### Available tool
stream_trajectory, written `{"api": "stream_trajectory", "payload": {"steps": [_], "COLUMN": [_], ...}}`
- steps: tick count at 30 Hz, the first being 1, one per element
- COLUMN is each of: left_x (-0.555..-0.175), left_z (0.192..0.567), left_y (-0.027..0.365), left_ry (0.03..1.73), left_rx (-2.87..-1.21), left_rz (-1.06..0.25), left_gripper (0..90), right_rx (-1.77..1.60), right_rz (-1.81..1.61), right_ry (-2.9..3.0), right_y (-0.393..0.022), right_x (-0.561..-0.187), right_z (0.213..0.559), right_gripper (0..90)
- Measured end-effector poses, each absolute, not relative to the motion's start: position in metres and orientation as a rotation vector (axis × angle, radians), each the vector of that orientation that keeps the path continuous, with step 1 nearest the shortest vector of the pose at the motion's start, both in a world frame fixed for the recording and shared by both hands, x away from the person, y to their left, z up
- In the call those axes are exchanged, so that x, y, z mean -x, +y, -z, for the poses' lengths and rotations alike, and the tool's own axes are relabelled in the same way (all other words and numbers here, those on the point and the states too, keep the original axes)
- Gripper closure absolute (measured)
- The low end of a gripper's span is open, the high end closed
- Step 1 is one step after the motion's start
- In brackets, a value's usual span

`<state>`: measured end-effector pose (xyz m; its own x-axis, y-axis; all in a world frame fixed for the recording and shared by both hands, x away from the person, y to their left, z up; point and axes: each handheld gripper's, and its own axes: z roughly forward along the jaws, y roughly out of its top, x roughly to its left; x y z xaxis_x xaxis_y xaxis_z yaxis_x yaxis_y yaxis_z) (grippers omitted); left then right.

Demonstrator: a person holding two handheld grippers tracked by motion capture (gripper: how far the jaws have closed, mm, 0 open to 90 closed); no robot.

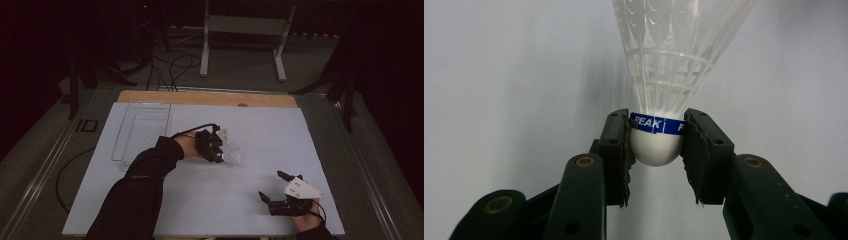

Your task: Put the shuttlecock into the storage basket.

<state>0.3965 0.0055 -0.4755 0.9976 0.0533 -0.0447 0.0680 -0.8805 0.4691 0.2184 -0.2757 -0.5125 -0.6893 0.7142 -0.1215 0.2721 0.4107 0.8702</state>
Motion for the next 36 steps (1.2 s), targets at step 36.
{"api": "stream_trajectory", "payload": {"steps": [36], "left_x": [-0.36], "left_z": [0.433], "left_y": [0.037], "left_ry": [0.269], "left_rx": [-2.615], "left_rz": [0.047], "left_gripper": [65.5], "right_rx": [-0.838], "right_rz": [-1.21], "right_ry": [2.199], "right_y": [-0.274], "right_x": [-0.219], "right_z": [0.513], "right_gripper": [8.2]}}
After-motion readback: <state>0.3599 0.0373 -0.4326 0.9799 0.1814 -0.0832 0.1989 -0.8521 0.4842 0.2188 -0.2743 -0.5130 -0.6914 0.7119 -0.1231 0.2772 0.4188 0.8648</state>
